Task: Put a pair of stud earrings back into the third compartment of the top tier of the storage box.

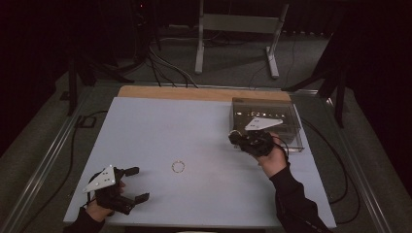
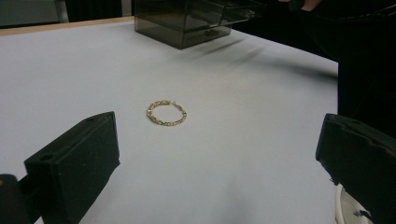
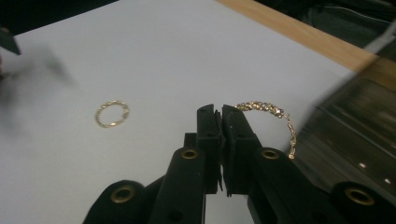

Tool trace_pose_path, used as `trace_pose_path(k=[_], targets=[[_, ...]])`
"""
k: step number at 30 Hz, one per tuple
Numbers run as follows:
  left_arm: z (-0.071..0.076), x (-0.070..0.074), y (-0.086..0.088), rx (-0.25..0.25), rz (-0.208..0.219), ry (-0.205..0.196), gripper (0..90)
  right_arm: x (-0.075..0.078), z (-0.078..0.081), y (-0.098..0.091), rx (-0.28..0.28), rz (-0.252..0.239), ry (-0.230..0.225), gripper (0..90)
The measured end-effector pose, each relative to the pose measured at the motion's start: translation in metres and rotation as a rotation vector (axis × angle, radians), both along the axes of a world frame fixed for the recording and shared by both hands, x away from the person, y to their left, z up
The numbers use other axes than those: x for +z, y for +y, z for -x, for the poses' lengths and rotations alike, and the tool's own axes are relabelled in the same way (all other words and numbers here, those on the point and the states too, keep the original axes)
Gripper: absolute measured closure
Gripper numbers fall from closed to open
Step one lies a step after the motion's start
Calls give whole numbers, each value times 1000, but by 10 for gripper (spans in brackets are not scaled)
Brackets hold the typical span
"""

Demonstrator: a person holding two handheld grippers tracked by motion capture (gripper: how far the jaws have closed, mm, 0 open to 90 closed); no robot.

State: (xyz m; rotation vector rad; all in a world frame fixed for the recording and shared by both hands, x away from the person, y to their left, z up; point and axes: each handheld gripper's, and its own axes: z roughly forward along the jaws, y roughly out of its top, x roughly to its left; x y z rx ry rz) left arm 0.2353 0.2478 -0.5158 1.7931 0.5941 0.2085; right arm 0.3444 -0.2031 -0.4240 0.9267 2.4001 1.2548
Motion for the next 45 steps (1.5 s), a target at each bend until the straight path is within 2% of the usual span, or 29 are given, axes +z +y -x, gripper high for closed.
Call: trace_pose_path(k=[1, 2, 3, 4, 16, 27, 32, 34, 45], targets=[[0, 0, 0, 0, 0, 0, 5, 0, 0, 0, 0, 0, 0, 866], [0, 0, 0, -3, -4, 0, 5, 2, 0, -11, -24, -1, -3, 866], [0, 0, 0, -3, -4, 0, 5, 2, 0, -11, -24, -1, -3, 866], [0, 0, 0, -2, -3, 0, 5, 4, 1, -21, -46, -2, -6, 866], [-1, -1, 0, 3, 0, 1, 5, 11, 2, -78, -188, -10, -10, 865], [-1, -1, 0, 4, 2, 5, 5, 7, 3, -123, -299, 1, 14, 863], [-2, -1, 0, 4, 1, 6, 5, -3, 2, -135, -333, 10, 37, 863], [-1, -1, 0, 6, 2, 6, 5, -5, 3, -139, -344, -3, 46, 862], [-1, -1, 0, 6, 3, 6, 5, -13, 3, -152, -386, -2, 59, 854]])
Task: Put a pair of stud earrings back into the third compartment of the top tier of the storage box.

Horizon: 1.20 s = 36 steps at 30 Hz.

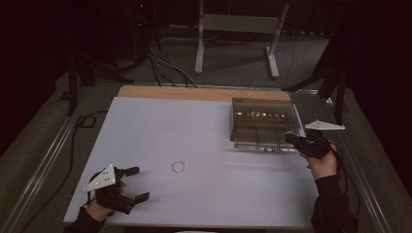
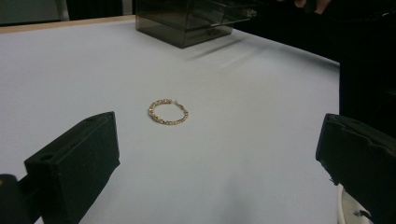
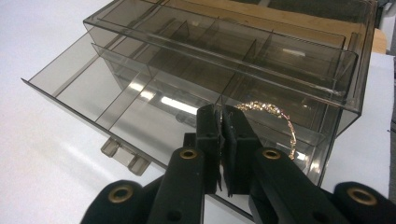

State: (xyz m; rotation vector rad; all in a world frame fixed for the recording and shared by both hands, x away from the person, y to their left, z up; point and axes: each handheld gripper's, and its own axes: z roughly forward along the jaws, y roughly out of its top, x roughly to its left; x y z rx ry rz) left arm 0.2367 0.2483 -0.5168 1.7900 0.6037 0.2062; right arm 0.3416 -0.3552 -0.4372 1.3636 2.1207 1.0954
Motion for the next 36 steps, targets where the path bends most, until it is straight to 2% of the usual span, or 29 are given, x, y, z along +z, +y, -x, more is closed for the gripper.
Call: trace_pose_path(k=[1, 3, 4, 9, 16, 20, 26, 32, 36], targets=[[0, 0, 0, 0, -1, -1, 5, 0, 0, 0, -2, -3, -3, 813], [0, 0, 0, -2, -3, 0, 5, 0, 0, 0, -1, -9, -6, 789], [0, 0, 0, 0, -2, 0, 5, 1, 0, 0, 1, -12, -8, 735], [0, 0, 0, -2, -3, -2, 5, 10, 1, 7, 13, -32, -39, 581], [0, 0, 0, -2, -3, -1, 5, 25, 6, 37, 91, -57, -75, 376], [0, 0, 0, -3, -4, -2, 5, 32, 6, 56, 143, -88, -87, 316], [0, 0, 0, -4, -4, -4, 5, 40, 6, 89, 224, -108, -102, 244], [0, 1, 1, -4, -1, -6, 5, 44, 4, 119, 314, -123, -108, 151], [1, 0, 1, -5, -4, -5, 5, 44, 2, 135, 361, -150, -104, 139]])
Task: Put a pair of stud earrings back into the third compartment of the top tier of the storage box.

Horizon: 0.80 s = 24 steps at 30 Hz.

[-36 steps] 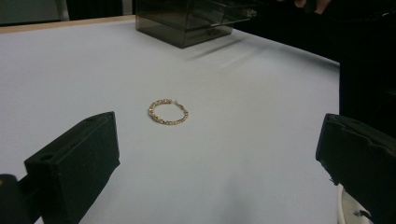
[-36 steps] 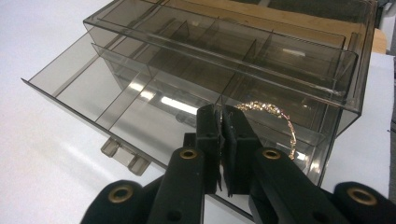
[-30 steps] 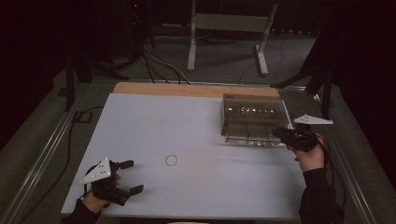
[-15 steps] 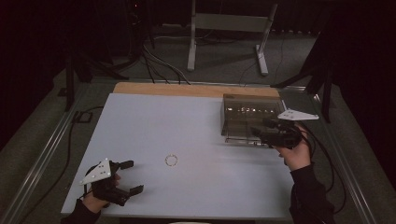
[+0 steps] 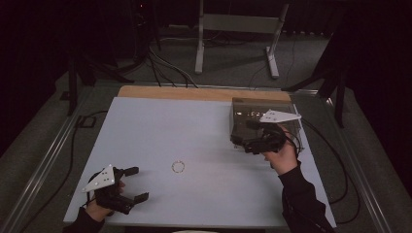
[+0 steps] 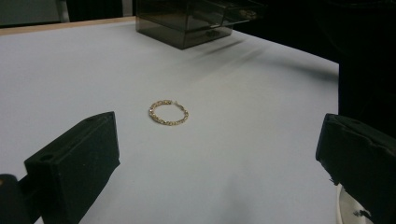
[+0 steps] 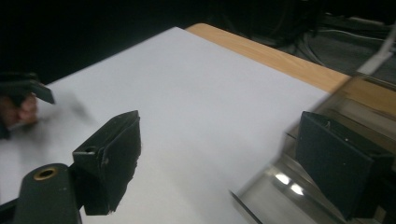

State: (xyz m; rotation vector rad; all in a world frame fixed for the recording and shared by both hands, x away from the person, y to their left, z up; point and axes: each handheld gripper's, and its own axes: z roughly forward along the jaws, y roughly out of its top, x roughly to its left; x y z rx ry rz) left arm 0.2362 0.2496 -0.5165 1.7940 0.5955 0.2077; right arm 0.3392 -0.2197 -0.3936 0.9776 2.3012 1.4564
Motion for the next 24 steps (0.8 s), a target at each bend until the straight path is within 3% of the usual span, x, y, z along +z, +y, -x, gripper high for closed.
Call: trace_pose_path(k=[9, 11, 24], targets=[[-1, -1, 0, 3, 0, 0, 5, -4, -1, 31, 49, 26, -8, 69], [-1, -1, 0, -1, -4, 1, 5, -5, -2, 36, 59, 10, 4, 67], [-1, -1, 1, -3, 3, 2, 5, -13, -4, 81, 140, 30, 6, 68]])
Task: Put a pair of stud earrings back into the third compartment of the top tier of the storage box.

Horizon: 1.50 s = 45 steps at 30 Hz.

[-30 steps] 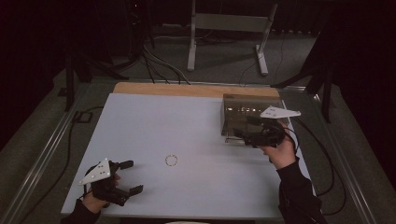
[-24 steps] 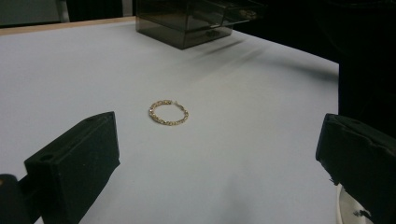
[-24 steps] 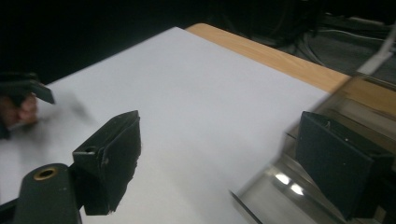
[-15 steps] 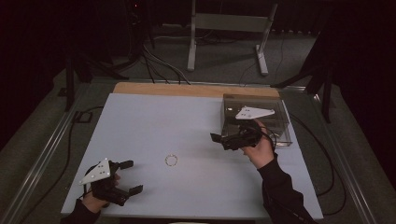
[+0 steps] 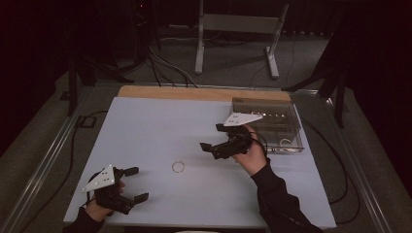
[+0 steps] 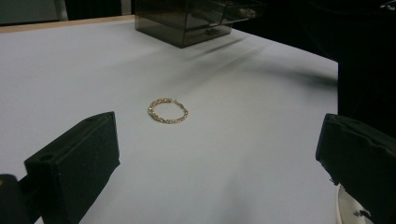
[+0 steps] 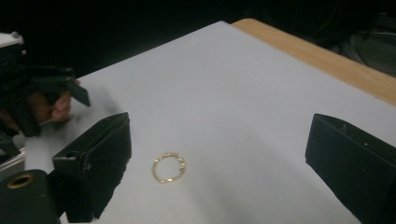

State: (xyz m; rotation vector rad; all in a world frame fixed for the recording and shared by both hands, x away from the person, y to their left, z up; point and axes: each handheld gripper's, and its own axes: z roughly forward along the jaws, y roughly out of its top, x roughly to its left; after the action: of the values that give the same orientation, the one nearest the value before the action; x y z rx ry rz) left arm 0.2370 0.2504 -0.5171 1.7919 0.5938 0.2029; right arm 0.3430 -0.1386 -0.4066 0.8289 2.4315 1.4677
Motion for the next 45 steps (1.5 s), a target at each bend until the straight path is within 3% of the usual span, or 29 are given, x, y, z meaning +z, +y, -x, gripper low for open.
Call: trace_pose_path(k=[7, 9, 13, 19, 23, 33, 45], targets=[[0, 0, 0, -2, -1, 1, 5, -11, -2, 22, 35, 11, 19, 68], [0, 0, 0, 1, 3, 0, 5, -21, -4, 33, 34, 9, 36, 140], [0, 0, 0, 1, 4, 2, 5, -31, -5, 42, 35, 15, 42, 165], [0, 0, 0, -1, 3, 1, 5, -56, -4, 63, 56, 95, 35, 335], [0, 0, 0, -3, -1, 2, 5, -71, -6, 73, 86, 124, 59, 435], [0, 0, 0, -3, -2, 4, 5, -101, -13, 86, 90, 183, 94, 581], [0, -1, 1, -1, -2, 4, 5, -120, -15, 98, 102, 239, 79, 684]])
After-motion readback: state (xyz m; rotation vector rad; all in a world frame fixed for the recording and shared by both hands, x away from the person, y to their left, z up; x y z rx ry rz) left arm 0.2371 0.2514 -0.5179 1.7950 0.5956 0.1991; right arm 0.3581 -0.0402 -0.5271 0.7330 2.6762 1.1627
